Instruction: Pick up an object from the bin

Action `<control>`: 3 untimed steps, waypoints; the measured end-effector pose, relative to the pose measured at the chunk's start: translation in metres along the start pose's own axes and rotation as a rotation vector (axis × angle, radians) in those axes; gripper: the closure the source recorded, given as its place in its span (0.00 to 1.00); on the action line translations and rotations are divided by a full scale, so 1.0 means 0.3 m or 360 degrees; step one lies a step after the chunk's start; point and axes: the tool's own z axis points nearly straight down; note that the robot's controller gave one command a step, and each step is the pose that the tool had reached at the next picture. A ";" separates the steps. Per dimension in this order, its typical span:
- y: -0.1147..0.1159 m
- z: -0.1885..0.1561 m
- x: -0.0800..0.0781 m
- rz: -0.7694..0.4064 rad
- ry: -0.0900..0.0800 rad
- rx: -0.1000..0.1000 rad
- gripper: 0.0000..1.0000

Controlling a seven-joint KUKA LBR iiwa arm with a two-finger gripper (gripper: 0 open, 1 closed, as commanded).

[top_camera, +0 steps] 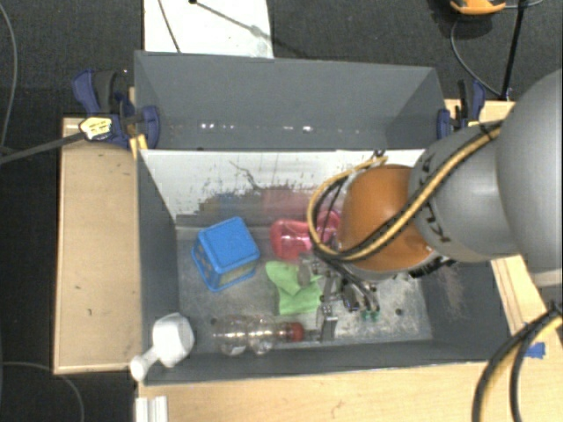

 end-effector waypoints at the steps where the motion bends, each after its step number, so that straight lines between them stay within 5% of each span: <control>1: 0.011 -0.010 -0.016 0.0020 -0.0005 0.0000 0.00; 2: 0.001 -0.002 -0.002 0.0001 0.0000 -0.0002 1.00; 3: 0.001 -0.002 -0.002 0.0001 0.0000 -0.0002 1.00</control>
Offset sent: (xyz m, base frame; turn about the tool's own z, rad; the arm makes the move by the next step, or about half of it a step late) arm 0.0000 0.0000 0.0000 0.0000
